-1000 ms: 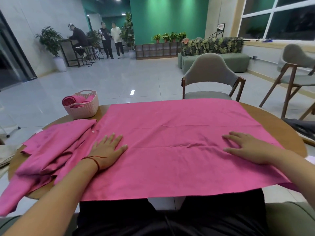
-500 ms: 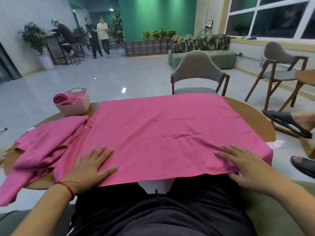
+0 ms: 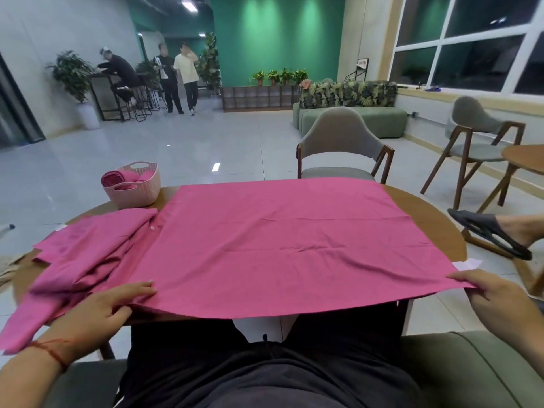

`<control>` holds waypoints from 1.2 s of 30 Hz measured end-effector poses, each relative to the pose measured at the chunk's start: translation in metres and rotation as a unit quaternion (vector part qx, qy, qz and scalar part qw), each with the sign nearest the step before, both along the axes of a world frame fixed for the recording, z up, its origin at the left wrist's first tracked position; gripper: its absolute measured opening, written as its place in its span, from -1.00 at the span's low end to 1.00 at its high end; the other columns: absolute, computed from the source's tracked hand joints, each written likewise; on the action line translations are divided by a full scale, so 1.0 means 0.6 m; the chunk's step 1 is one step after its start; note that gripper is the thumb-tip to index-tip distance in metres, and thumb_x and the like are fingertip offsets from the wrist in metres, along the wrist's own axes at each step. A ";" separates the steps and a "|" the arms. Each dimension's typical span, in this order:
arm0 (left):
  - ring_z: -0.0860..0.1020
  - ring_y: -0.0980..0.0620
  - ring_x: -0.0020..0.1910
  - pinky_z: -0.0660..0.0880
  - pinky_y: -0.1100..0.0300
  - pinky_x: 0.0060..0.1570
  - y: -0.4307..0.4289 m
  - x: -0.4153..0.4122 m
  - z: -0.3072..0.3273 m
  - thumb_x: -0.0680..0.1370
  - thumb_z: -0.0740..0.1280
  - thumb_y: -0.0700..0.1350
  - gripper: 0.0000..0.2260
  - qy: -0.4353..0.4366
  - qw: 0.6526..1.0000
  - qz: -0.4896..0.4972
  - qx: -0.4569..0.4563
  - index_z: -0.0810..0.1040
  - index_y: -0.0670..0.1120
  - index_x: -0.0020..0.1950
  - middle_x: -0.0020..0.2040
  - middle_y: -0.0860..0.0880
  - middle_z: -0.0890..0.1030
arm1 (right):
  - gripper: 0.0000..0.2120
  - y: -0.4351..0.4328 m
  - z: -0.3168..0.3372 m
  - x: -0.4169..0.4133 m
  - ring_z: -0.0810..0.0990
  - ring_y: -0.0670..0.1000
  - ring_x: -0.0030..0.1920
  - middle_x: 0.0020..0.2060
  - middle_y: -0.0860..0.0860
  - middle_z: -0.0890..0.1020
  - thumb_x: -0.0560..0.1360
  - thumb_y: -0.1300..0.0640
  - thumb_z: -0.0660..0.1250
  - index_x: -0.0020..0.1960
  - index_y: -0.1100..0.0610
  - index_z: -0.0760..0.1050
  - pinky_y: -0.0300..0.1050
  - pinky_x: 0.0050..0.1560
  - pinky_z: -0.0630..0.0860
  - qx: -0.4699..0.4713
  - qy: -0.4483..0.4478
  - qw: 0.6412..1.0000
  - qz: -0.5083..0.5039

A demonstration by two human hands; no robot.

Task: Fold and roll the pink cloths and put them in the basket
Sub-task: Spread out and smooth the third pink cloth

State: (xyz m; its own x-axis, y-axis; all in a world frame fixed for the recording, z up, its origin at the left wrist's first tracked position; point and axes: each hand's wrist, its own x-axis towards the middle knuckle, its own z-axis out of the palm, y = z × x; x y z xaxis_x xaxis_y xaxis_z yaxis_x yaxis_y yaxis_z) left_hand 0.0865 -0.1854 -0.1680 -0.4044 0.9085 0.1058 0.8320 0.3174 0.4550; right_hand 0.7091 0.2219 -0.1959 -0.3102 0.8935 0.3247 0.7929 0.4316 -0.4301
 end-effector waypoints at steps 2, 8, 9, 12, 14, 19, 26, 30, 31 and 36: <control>0.54 0.31 0.33 0.39 0.17 0.40 0.003 -0.012 -0.007 0.51 0.39 -0.35 -0.47 0.046 0.998 0.042 0.030 0.69 0.27 0.22 0.27 0.40 0.60 | -0.38 0.010 0.008 -0.007 0.63 0.11 0.14 0.12 -0.11 0.71 0.63 0.24 0.32 0.04 -0.60 0.50 0.24 0.18 0.60 0.002 0.026 1.000 -0.009; 0.67 0.02 -0.16 0.58 0.02 -0.13 0.005 -0.046 -0.009 0.40 0.49 -0.33 -0.44 0.114 0.982 0.141 0.056 0.55 0.41 -0.09 -0.15 0.15 0.70 | -0.52 0.041 0.034 0.002 0.64 0.05 0.21 0.07 -0.24 0.73 0.63 0.25 0.30 0.14 -0.38 0.60 -0.05 0.12 0.53 -0.024 0.077 0.996 -0.033; 0.66 0.04 -0.19 0.57 0.03 -0.15 -0.001 -0.049 -0.006 0.41 0.48 -0.36 -0.45 0.106 0.980 0.156 0.069 0.59 0.37 -0.08 -0.15 0.12 0.71 | -0.55 0.047 0.035 0.007 0.64 0.06 0.21 0.06 -0.26 0.72 0.64 0.24 0.30 0.16 -0.35 0.62 -0.07 0.10 0.52 -0.023 0.082 0.996 -0.028; 0.65 0.20 -0.23 0.54 0.18 -0.15 -0.017 -0.056 -0.004 0.56 0.44 -0.29 -0.57 0.070 0.975 0.177 0.117 0.65 0.32 0.02 -0.11 0.14 0.74 | -0.64 0.048 0.050 0.018 0.62 0.06 0.16 0.05 -0.25 0.72 0.66 0.17 0.32 0.14 -0.33 0.63 -0.09 0.05 0.50 -0.022 0.098 0.995 -0.020; 0.68 0.24 -0.16 0.57 0.30 -0.19 -0.021 -0.048 0.001 0.65 0.37 -0.17 -0.73 0.016 0.973 0.172 0.155 0.65 0.23 0.14 -0.06 0.15 0.75 | -0.65 0.048 0.057 0.020 0.63 0.05 0.14 0.03 -0.29 0.71 0.67 0.14 0.34 0.14 -0.35 0.62 -0.11 -0.01 0.47 -0.020 0.093 0.995 -0.017; 0.66 0.21 0.14 0.63 0.29 0.07 0.009 0.000 0.045 0.74 0.16 -0.24 -0.72 -0.195 0.914 0.134 0.329 0.63 -0.06 0.28 0.21 0.01 0.69 | -0.76 0.019 0.090 0.014 0.64 -0.02 0.14 -0.03 -0.36 0.70 0.65 0.06 0.39 0.09 -0.31 0.66 -0.01 0.11 0.53 -0.053 0.148 0.987 -0.009; 0.56 -0.04 0.34 0.38 -0.21 0.46 0.026 -0.035 0.089 0.76 0.12 0.12 -0.66 -0.077 0.896 0.212 0.382 0.65 0.04 0.25 0.24 0.08 0.68 | -0.54 0.041 0.135 0.010 0.70 -0.09 0.14 0.09 -0.12 0.76 0.43 -0.32 0.41 0.22 -0.12 0.70 -0.16 0.17 0.58 -0.110 0.313 0.943 0.029; 0.58 -0.16 0.20 0.43 -0.31 0.33 0.043 -0.084 0.090 0.72 0.08 0.23 -0.61 -0.062 0.889 0.255 0.376 0.55 0.00 0.18 0.13 -0.03 0.68 | -0.46 0.091 0.125 0.023 0.68 0.11 0.26 0.21 0.02 0.73 0.57 -0.41 0.35 0.35 -0.07 0.65 0.10 0.28 0.55 -0.126 0.293 0.945 0.076; 0.58 -0.18 0.16 0.45 -0.30 0.29 0.051 -0.092 0.092 0.72 0.09 0.20 -0.63 -0.067 0.887 0.251 0.382 0.53 -0.02 0.16 0.10 -0.07 0.66 | -0.46 0.100 0.128 0.019 0.68 0.16 0.23 0.19 0.09 0.73 0.60 -0.40 0.31 0.31 0.00 0.65 0.12 0.27 0.54 -0.120 0.300 0.943 0.078; 0.53 -0.20 0.05 0.40 -0.15 0.16 0.088 -0.084 0.128 0.77 0.11 -0.04 -0.77 -0.075 0.879 0.248 0.400 0.50 -0.09 0.06 0.03 -0.20 0.58 | -0.74 0.050 0.202 -0.059 0.63 0.22 -0.02 -0.05 0.28 0.68 0.74 0.04 0.24 0.09 0.16 0.64 0.04 -0.08 0.52 -0.078 0.298 0.951 0.031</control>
